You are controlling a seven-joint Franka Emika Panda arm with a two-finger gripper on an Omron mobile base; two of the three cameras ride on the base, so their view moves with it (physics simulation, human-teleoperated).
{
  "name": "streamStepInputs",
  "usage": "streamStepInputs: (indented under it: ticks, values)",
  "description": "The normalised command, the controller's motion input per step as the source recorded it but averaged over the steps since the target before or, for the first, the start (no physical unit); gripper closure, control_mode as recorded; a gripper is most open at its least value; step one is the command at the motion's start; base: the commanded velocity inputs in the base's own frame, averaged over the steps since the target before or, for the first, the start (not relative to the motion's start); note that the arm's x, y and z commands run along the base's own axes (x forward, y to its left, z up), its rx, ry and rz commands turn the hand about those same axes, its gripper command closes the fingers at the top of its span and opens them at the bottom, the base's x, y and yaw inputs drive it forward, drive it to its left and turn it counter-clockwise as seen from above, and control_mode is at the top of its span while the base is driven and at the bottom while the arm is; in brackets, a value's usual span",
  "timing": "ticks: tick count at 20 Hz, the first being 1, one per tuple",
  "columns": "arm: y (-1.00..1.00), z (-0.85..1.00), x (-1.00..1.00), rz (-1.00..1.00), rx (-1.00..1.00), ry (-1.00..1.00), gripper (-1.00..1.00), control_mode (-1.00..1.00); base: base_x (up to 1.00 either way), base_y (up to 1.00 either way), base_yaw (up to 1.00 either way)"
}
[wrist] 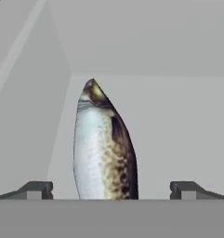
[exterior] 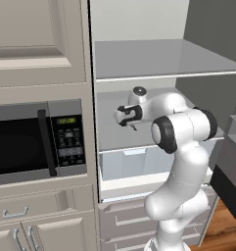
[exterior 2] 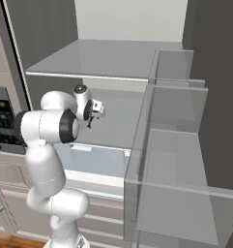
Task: Gather the potato and corn from the fridge and place them on a tray on the dining counter. Then gather the fishs from the fridge and place them on the other tray.
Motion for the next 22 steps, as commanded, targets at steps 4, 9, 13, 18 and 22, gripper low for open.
streamStepInputs:
  ticks: [4,9,13,18,22]
  values:
    - [0.00,-0.26,0.24,0.00,0.00,0.00,-1.00,-1.00,0.00,0.00,0.00]
    - [0.00,-0.02,0.02,0.00,0.00,0.00,1.00,-1.00,0.00,0.00,0.00]
    - [0.04,0.02,-0.05,-0.03,-0.03,-0.06,1.00,-1.00,0.00,0.00,0.00]
    - [0.00,0.32,-0.72,-0.06,-0.03,-0.17,1.00,-1.00,0.00,0.00,0.00]
    - [-0.07,0.68,-1.00,-0.10,0.05,0.00,1.00,-1.00,0.00,0.00,0.00]
